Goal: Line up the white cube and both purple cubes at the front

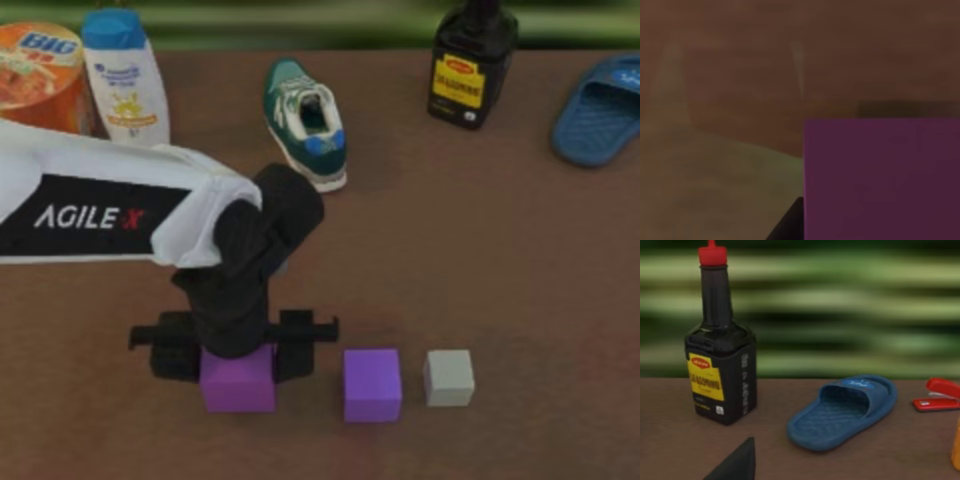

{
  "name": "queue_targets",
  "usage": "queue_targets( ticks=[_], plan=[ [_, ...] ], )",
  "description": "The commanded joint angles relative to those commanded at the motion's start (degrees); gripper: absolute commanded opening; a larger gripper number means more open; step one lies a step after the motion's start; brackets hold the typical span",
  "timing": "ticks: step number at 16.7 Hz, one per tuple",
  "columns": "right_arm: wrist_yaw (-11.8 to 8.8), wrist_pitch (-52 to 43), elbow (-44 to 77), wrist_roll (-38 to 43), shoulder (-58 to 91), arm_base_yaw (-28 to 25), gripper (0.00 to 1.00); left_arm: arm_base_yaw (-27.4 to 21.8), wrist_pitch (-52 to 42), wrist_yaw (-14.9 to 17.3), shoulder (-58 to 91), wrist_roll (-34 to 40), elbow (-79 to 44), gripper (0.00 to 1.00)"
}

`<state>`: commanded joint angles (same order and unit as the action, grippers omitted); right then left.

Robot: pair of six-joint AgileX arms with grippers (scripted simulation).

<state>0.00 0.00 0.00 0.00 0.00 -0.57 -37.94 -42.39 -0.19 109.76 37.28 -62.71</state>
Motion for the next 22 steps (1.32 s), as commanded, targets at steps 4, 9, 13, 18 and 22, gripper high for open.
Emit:
queue_targets(
  ticks=[4,9,13,18,22],
  plan=[
    [0.0,0.0,0.0,0.0,0.0,0.0,1.00,0.0,0.0,0.0,0.0,0.0,0.0,0.23],
    [0.0,0.0,0.0,0.0,0.0,0.0,1.00,0.0,0.0,0.0,0.0,0.0,0.0,0.60],
    [0.0,0.0,0.0,0.0,0.0,0.0,1.00,0.0,0.0,0.0,0.0,0.0,0.0,0.90],
    [0.0,0.0,0.0,0.0,0.0,0.0,1.00,0.0,0.0,0.0,0.0,0.0,0.0,1.00],
    [0.0,0.0,0.0,0.0,0.0,0.0,1.00,0.0,0.0,0.0,0.0,0.0,0.0,1.00]
  ],
)
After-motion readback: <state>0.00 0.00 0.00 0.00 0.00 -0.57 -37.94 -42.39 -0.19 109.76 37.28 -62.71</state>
